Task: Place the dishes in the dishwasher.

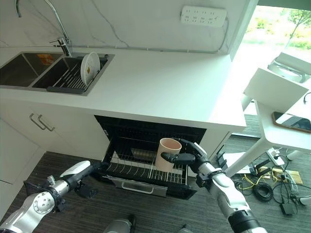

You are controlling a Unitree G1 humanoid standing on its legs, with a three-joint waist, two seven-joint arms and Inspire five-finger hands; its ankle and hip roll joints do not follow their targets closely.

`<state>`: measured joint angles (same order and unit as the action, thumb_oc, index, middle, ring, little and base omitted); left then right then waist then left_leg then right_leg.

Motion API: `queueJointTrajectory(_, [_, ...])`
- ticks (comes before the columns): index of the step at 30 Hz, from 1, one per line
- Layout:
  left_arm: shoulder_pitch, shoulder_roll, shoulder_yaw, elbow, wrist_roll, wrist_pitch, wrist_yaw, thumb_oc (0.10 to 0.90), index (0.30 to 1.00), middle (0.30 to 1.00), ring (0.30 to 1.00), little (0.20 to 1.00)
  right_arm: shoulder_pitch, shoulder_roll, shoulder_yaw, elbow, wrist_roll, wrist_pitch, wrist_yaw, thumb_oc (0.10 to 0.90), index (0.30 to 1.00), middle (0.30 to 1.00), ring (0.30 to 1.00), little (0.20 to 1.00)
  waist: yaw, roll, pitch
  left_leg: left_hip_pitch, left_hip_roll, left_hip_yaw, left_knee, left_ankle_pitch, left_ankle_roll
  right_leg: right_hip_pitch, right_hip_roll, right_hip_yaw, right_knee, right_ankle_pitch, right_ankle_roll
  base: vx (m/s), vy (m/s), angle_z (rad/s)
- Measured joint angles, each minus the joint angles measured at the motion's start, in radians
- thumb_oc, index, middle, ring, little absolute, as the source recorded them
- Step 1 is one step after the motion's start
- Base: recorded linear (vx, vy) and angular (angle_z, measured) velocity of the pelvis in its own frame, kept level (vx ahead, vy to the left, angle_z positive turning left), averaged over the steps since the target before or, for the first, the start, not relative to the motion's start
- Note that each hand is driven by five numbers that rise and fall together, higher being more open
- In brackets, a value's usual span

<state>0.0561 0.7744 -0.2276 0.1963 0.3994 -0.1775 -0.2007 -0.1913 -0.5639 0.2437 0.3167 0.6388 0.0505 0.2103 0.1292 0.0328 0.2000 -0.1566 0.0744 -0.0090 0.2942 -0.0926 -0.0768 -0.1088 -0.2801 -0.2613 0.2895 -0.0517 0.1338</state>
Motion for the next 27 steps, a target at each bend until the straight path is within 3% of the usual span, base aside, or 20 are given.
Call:
queueJointTrajectory(7, [-0.08, 0.002, -0.015, 0.0, -0.001, -0.002, 0.0, 0.8, 0.9, 0.9, 0.9, 0.9, -0.119, -0.002, 0.002, 0.085, -0.049, 0.006, -0.021, 0.4, 0.3, 0.3, 0.3, 0.3, 0.01, 0.006, 0.08, -0.034, -0.012, -0.001, 0.008, 0.01, 0.005, -0.022, -0.01, -0.004, -0.011, 0.021, 0.009, -0.02, 0.015, 0.03])
queueJointTrajectory(16, [-0.16, 0.008, -0.056, -0.003, -0.004, 0.002, 0.024, 0.8, 0.9, 0.9, 0.9, 0.9, -0.203, 0.001, 0.025, 0.212, -0.088, 0.004, -0.082, 0.4, 0.3, 0.3, 0.3, 0.3, 0.014, 0.044, 0.177, -0.049, -0.028, -0.013, 0.019, 0.015, 0.012, -0.022, -0.024, -0.024, -0.011, 0.027, 0.016, -0.03, 0.031, 0.08])
queueJointTrajectory(19, [-0.163, 0.008, -0.066, -0.015, -0.031, 0.007, 0.036, 0.8, 0.9, 0.9, 0.9, 0.9, -0.213, 0.008, 0.011, 0.292, -0.09, -0.001, -0.128, 0.4, 0.3, 0.3, 0.3, 0.3, 0.012, 0.059, 0.192, -0.049, -0.041, -0.015, 0.014, 0.016, 0.014, -0.023, -0.035, -0.026, -0.012, 0.026, 0.019, -0.02, 0.075, 0.05])
queueJointTrajectory(24, [-0.186, 0.008, -0.092, -0.015, -0.041, 0.012, 0.036, 0.8, 0.9, 0.9, 0.9, 0.9, -0.225, 0.009, 0.012, 0.297, -0.108, -0.026, -0.142, 0.4, 0.3, 0.3, 0.3, 0.3, 0.013, 0.063, 0.195, -0.049, -0.044, -0.015, 0.014, 0.018, 0.017, -0.022, -0.038, -0.026, -0.013, 0.027, 0.022, -0.01, 0.013, 0.01])
queueJointTrajectory(27, [-0.201, 0.008, -0.101, -0.023, -0.042, 0.025, 0.045, 0.8, 0.9, 0.9, 0.9, 0.9, -0.289, 0.009, -0.005, 0.366, -0.101, -0.043, -0.155, 0.4, 0.3, 0.3, 0.3, 0.3, 0.013, 0.075, 0.228, -0.049, -0.045, -0.017, 0.013, 0.024, 0.018, -0.023, -0.039, -0.025, -0.009, 0.029, 0.024, -0.07, 0.012, 0.02])
